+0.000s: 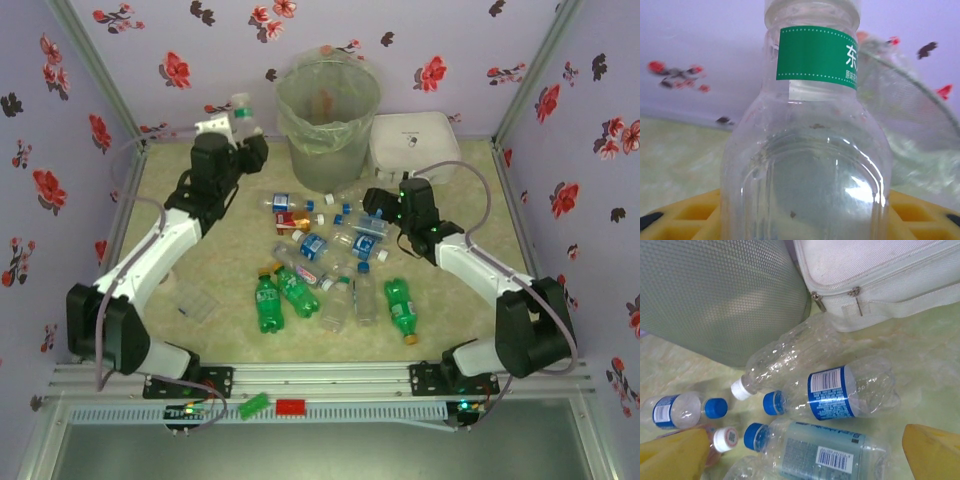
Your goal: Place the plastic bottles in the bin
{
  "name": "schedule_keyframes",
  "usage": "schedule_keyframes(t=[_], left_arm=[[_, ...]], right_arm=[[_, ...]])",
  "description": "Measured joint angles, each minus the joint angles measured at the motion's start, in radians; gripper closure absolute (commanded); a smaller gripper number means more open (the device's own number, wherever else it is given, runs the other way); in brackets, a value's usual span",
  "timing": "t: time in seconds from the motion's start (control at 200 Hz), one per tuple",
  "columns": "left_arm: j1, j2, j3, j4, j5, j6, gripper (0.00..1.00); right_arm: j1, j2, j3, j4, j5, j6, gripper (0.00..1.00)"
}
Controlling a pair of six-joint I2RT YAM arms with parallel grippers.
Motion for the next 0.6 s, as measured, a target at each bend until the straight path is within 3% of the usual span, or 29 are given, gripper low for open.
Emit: schedule_keyframes(t=[0.385,0.595], left_arm=[[-0.004,0.332,0.527,-0.017,0.203,0.037,0.67],[-0.021,0.518,0.779,-0.027,0.257,0.034,0.67]], right_arm=[[0.000,-0.074,-0.087,0.000,-0.045,-0.011,0.00],[0.000,-0.074,-0.107,0.002,-0.093,-0.011,0.00]])
